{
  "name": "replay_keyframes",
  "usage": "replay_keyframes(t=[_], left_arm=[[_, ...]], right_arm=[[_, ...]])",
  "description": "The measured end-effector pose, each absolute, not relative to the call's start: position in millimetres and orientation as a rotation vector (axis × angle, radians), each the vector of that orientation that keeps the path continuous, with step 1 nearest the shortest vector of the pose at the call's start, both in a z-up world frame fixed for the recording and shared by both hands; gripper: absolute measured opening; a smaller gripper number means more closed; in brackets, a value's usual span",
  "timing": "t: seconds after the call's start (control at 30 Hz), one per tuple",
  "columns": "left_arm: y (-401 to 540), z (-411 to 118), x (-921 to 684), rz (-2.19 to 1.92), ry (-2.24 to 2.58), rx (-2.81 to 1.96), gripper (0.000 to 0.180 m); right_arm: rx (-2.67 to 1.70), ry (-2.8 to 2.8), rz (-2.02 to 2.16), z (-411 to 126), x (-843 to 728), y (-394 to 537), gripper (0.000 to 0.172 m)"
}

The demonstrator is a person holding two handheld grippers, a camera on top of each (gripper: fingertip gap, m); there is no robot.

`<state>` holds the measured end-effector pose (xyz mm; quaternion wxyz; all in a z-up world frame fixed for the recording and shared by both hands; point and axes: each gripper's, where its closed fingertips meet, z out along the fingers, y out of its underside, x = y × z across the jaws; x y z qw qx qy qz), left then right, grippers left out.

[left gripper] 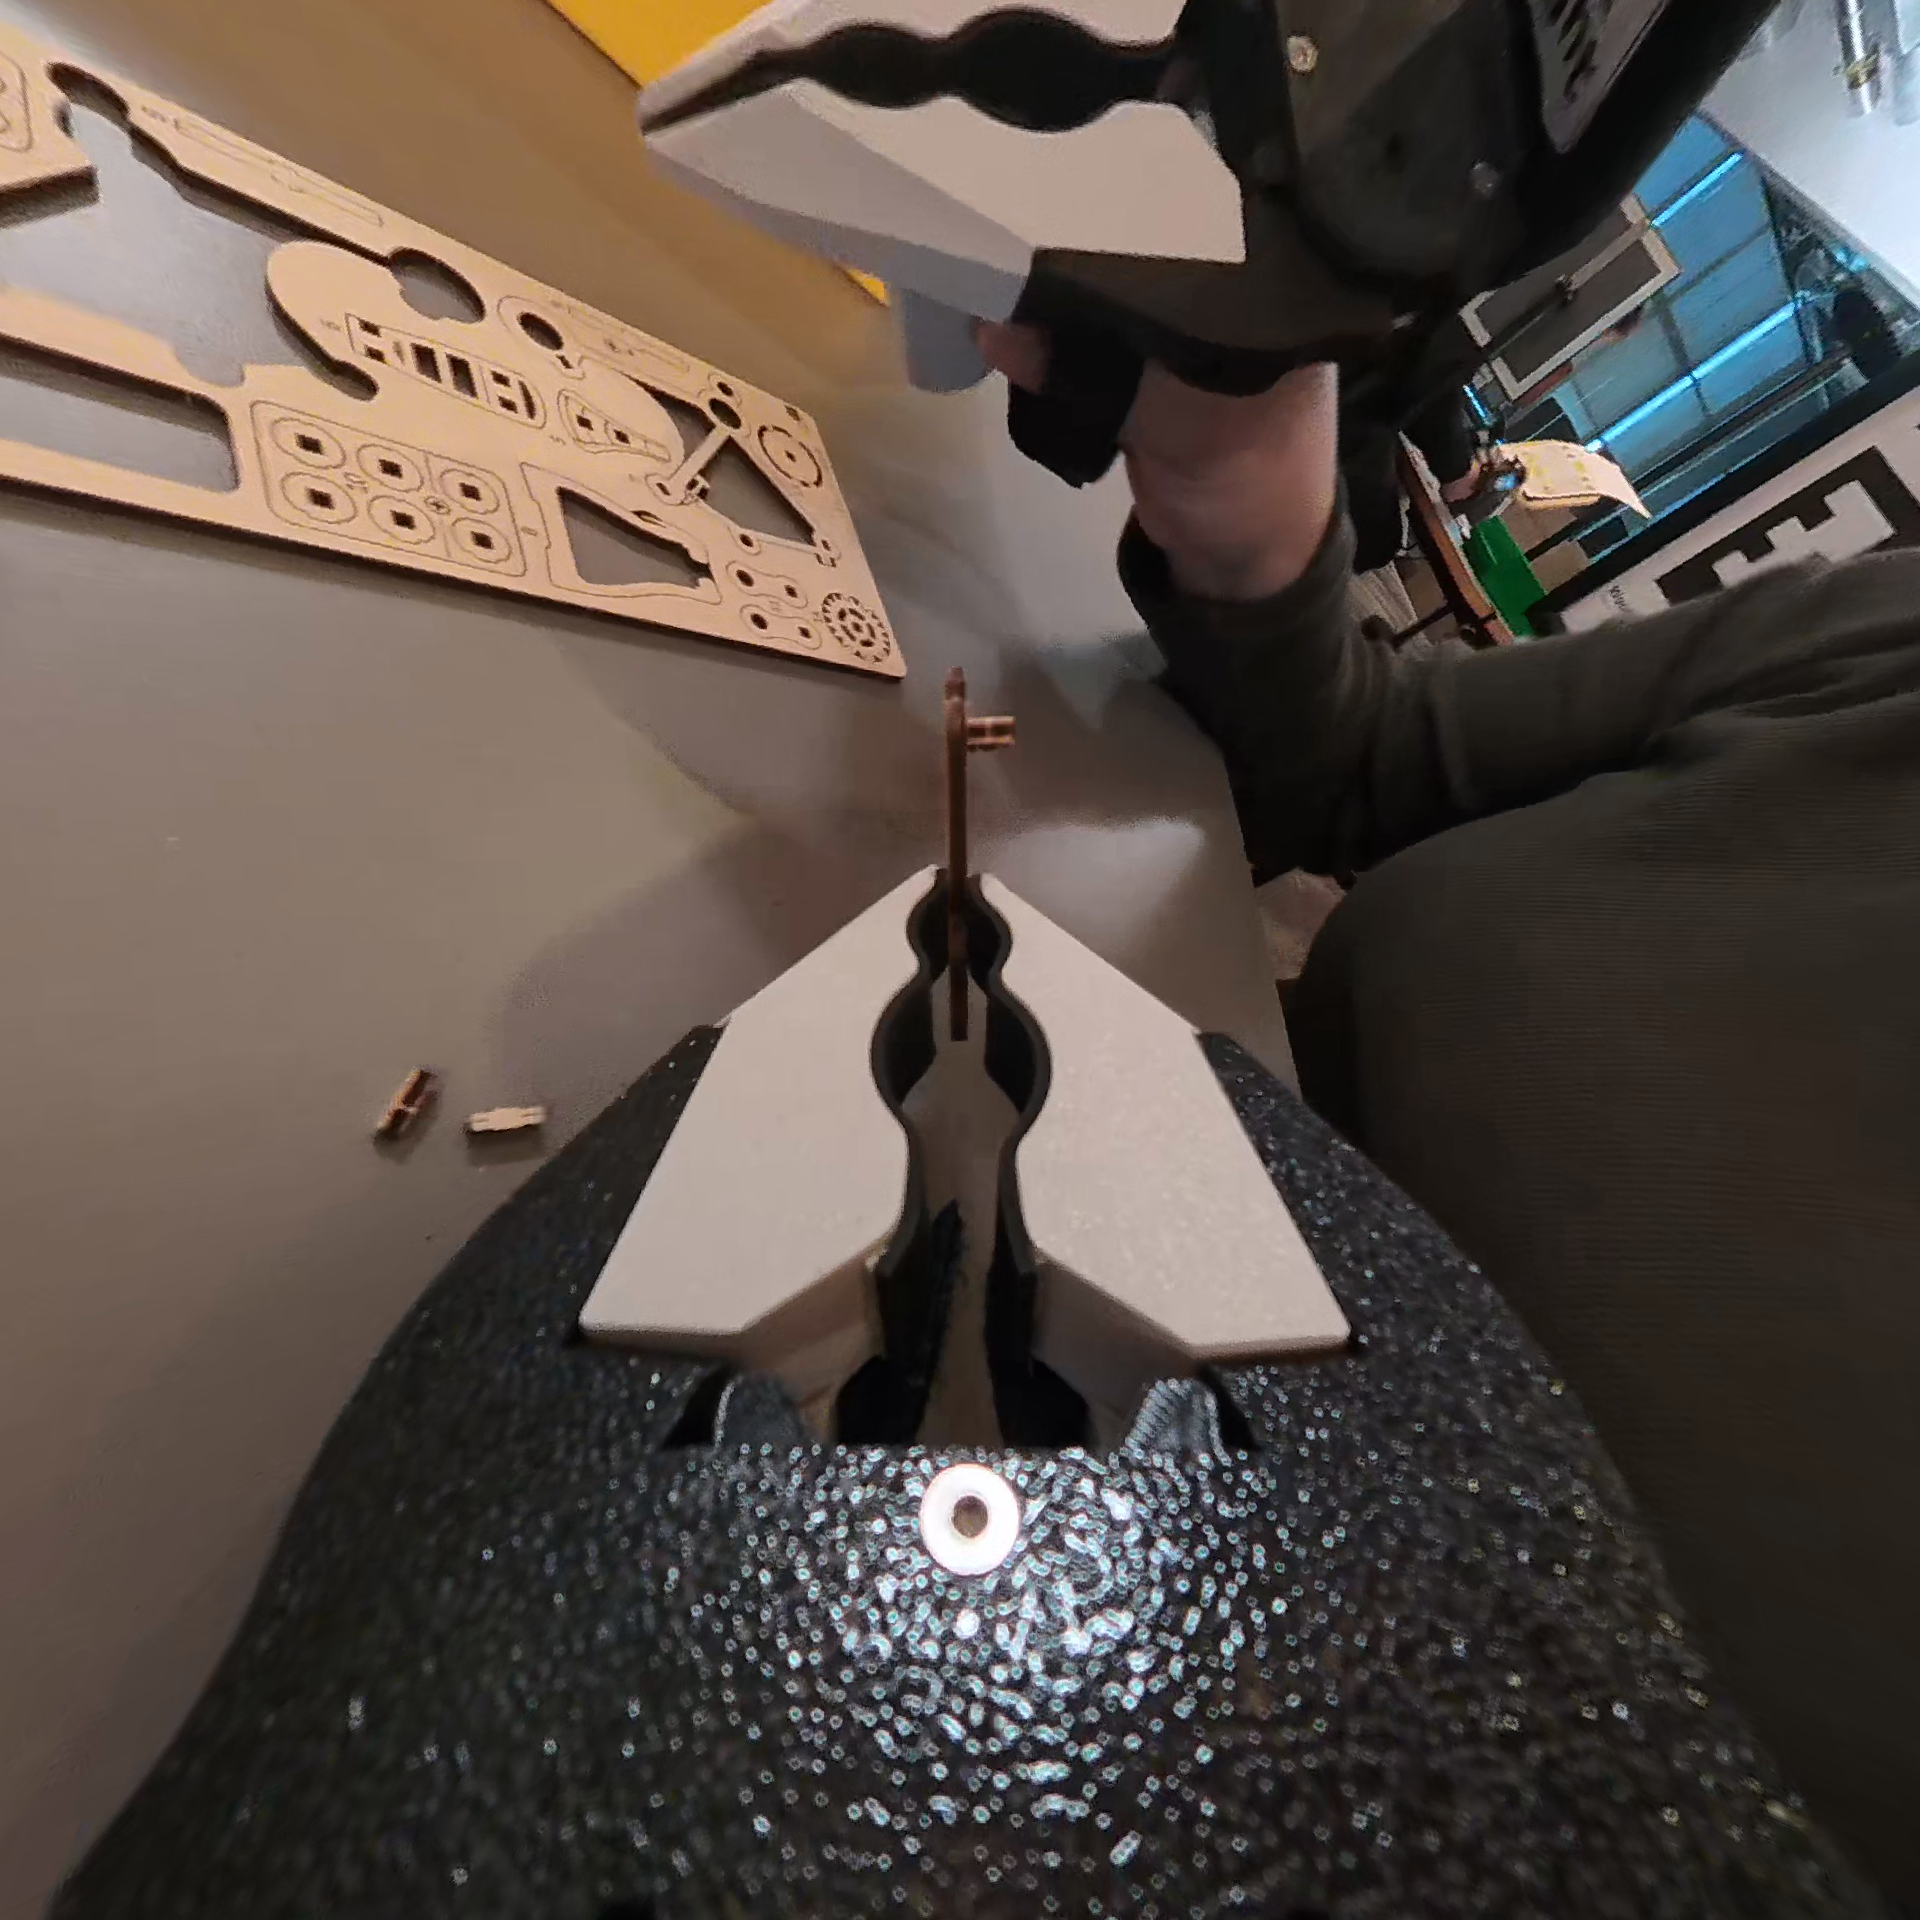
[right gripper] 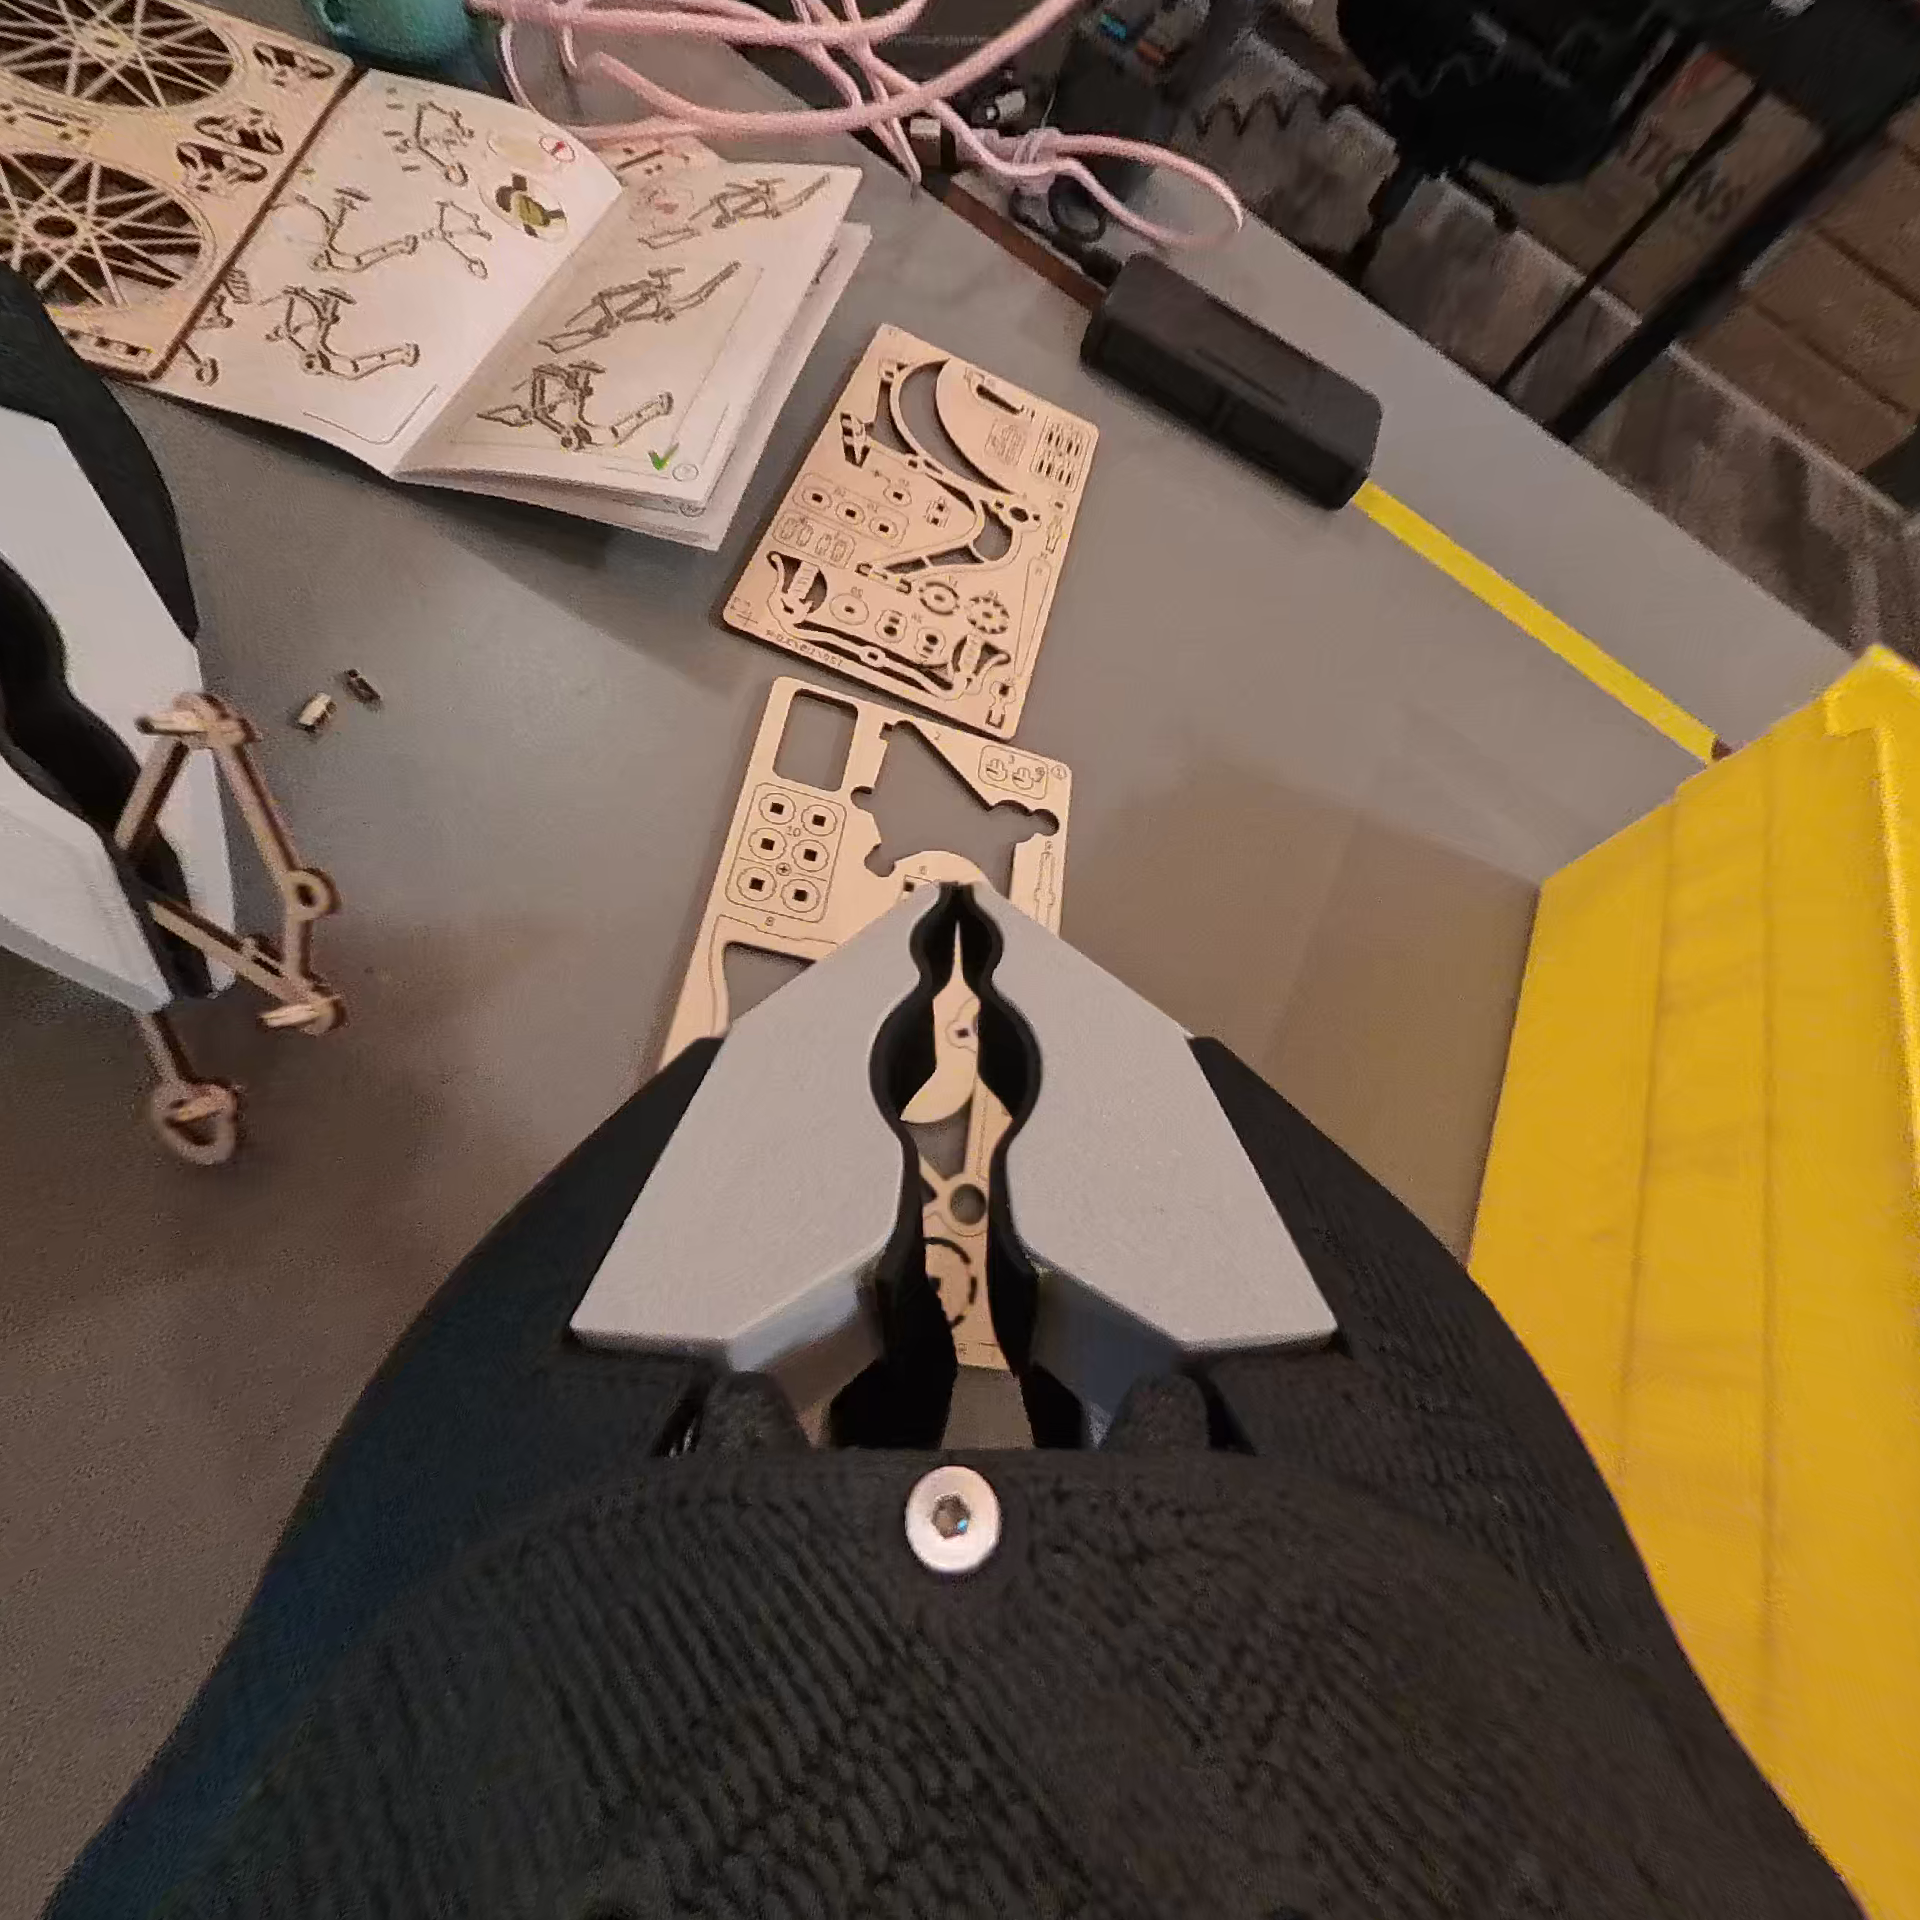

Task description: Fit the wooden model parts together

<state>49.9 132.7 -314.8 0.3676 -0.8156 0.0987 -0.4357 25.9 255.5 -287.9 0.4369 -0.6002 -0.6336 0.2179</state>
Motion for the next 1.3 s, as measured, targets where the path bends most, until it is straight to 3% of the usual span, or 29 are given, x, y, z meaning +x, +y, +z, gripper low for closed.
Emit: replay_keyframes(t=[1.13, 1.3], left_arm=[[133.3, -321.9, 39.9, -0.946, 0.261, -2.145, 0.002], [130.1, -325.5, 37.8, -0.845, 0.325, -2.189, 0.028]], right_arm=[[-1.526, -1.640, 0.630, -290.3, 7.6, 206.7, 0.000], [-1.532, -1.643, 0.636, -291.6, 7.9, 206.3, 0.000]])
